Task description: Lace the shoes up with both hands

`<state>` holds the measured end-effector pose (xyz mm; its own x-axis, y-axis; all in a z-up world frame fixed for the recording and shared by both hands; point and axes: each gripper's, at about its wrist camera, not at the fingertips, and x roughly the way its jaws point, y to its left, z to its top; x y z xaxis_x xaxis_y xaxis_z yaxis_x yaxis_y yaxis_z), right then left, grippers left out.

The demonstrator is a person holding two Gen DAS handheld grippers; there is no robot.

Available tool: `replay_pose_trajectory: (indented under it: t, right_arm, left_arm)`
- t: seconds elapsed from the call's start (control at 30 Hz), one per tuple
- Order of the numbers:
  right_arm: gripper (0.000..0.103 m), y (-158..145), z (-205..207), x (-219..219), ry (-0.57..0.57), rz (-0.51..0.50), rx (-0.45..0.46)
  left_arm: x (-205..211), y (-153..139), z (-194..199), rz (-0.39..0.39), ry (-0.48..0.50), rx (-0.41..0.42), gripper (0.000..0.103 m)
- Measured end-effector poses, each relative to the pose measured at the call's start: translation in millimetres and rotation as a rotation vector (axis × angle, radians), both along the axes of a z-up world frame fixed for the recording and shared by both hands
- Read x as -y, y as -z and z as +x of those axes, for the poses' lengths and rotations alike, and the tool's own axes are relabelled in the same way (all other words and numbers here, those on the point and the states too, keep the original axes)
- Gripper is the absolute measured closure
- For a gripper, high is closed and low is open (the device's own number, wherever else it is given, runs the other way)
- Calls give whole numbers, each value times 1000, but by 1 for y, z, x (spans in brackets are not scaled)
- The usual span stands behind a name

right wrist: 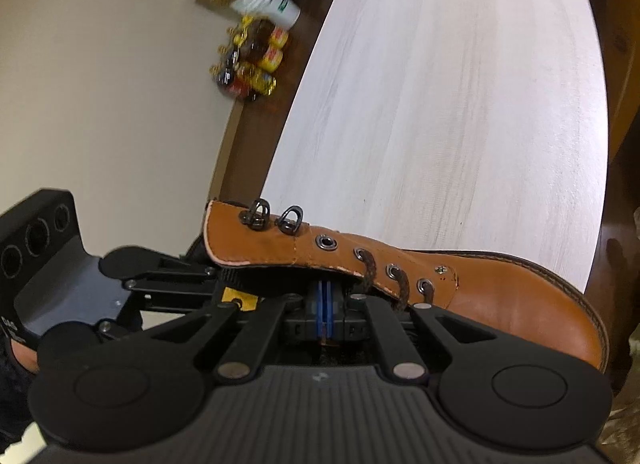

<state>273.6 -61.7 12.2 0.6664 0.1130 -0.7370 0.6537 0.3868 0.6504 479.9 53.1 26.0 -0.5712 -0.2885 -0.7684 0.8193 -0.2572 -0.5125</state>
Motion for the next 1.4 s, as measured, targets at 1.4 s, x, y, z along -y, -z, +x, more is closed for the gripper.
replay_pose_trajectory:
  t: [1.4]
  right_arm:
    - [89, 10, -67, -6, 327, 4, 283]
  left_arm:
    - [3, 1, -4, -5, -53, 0, 84]
